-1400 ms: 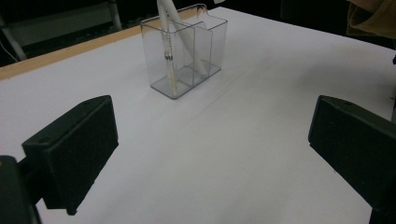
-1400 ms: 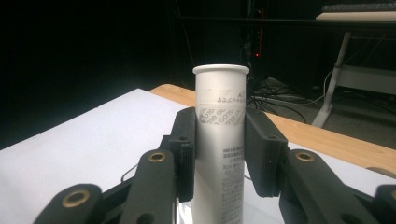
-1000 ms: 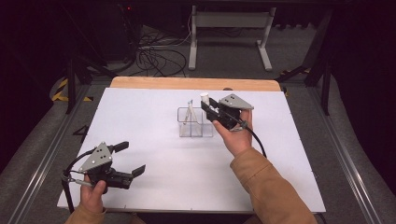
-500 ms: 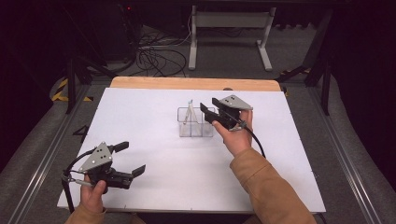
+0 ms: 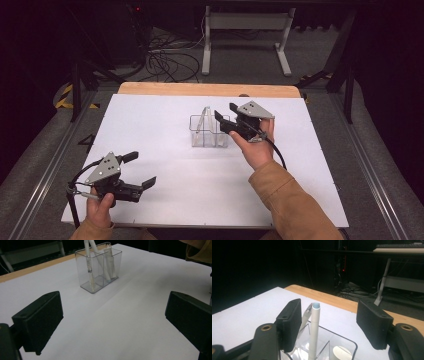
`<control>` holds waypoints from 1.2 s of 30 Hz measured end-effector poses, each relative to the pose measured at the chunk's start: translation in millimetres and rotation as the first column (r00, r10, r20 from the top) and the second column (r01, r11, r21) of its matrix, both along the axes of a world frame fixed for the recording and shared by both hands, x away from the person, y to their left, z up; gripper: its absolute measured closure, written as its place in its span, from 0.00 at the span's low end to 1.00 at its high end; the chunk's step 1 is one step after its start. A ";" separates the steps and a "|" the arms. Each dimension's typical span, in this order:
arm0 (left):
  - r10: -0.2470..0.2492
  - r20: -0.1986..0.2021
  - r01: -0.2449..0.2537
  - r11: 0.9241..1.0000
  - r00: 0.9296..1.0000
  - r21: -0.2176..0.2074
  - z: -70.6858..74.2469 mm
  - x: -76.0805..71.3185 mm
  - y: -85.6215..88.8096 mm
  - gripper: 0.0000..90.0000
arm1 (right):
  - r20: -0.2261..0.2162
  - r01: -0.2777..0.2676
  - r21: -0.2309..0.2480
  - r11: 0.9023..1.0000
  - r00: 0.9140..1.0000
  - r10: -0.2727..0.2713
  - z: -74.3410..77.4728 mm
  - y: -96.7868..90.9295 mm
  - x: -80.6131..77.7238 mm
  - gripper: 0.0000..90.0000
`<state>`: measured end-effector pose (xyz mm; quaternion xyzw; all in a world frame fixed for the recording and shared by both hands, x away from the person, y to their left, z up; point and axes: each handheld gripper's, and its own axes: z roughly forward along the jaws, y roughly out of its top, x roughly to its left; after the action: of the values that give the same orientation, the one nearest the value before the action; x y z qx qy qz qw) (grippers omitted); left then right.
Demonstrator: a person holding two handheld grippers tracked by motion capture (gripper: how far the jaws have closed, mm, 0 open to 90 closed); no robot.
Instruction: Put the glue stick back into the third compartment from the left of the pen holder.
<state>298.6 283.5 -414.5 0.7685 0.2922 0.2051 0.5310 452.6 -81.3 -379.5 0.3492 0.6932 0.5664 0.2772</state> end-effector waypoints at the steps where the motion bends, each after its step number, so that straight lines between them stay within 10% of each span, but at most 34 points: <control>1: 0.000 0.000 0.000 1.000 1.000 -0.001 0.0 0.0 0.0 0.03 | 0.002 -0.005 0.000 1.000 1.000 0.005 1.6 -0.6 -1.8 0.41; 16: 0.002 0.003 -0.002 1.000 1.000 -0.009 1.3 -2.3 -0.3 0.03 | 0.047 -0.088 -0.012 0.996 0.995 0.089 22.0 -22.6 -38.0 0.33; 36: 0.005 0.010 -0.004 1.000 1.000 -0.015 1.6 -1.9 -0.6 0.03 | 0.059 -0.166 -0.034 0.986 0.984 0.168 9.7 -72.2 -69.9 0.29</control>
<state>296.7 282.9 -412.8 0.7628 0.2928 0.2080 0.5377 382.7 -153.5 -369.8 0.2682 0.7193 0.5880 0.2548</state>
